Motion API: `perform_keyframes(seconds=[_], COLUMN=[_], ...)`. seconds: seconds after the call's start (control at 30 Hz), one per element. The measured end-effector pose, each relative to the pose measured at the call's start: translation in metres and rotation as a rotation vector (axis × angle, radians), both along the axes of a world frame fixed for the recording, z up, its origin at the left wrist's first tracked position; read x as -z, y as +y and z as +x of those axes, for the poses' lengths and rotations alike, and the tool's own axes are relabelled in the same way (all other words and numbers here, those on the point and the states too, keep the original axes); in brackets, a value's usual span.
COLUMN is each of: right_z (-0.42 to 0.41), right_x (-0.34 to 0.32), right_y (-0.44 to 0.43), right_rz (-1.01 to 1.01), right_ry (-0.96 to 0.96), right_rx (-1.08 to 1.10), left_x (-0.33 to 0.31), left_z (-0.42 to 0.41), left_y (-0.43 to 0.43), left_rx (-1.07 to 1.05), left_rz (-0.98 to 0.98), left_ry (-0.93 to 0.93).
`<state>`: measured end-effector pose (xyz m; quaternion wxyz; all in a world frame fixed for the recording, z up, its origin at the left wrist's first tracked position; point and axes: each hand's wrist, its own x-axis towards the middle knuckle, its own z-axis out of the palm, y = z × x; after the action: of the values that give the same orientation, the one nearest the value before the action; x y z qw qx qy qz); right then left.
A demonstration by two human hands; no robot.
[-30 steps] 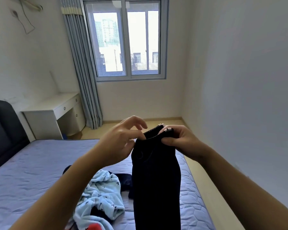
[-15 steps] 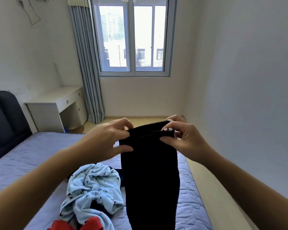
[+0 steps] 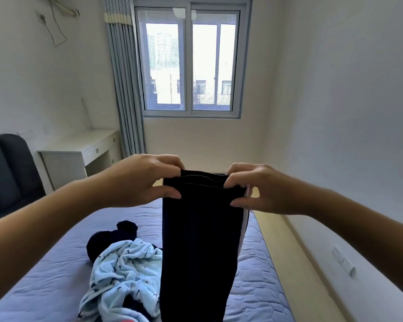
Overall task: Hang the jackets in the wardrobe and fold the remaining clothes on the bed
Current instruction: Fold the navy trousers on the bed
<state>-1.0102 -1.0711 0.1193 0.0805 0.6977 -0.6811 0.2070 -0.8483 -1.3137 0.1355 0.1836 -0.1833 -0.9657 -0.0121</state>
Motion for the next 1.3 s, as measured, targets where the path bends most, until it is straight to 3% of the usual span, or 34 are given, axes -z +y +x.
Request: perform_keyframes(seconds=[0.27,0.47,0.67,1.0,1.17,1.3], right_z=[-0.006,-0.005,-0.022,-0.019,-0.009,-0.005], right_x=[-0.027,-0.043,-0.063,-0.099,-0.101,-0.108], right_y=[-0.001,-0.017,-0.01,0.009,0.017,0.024], right_rz=[0.245,0.174,0.097,0.043,0.014,0.07], right_ry=[0.019,0.089,0.016,-0.077,-0.007,0.095], right_rx=[-0.021,0.07,0.028,-0.006,0.037,0.084], left_x=[-0.022,-0.045,-0.063,-0.088,-0.088,-0.092], left_z=[-0.007,-0.021,-0.02,-0.024,-0.028,-0.026], left_y=[-0.015,-0.005,-0.007,-0.005,0.015,0.024], left_rx=[-0.013,0.003,0.033,-0.069,0.005,0.042], left_rz=[-0.04,-0.079,0.008,-0.219,-0.159,-0.144], left_ry=[-0.105,0.031,-0.036,0.037,0.16,0.139])
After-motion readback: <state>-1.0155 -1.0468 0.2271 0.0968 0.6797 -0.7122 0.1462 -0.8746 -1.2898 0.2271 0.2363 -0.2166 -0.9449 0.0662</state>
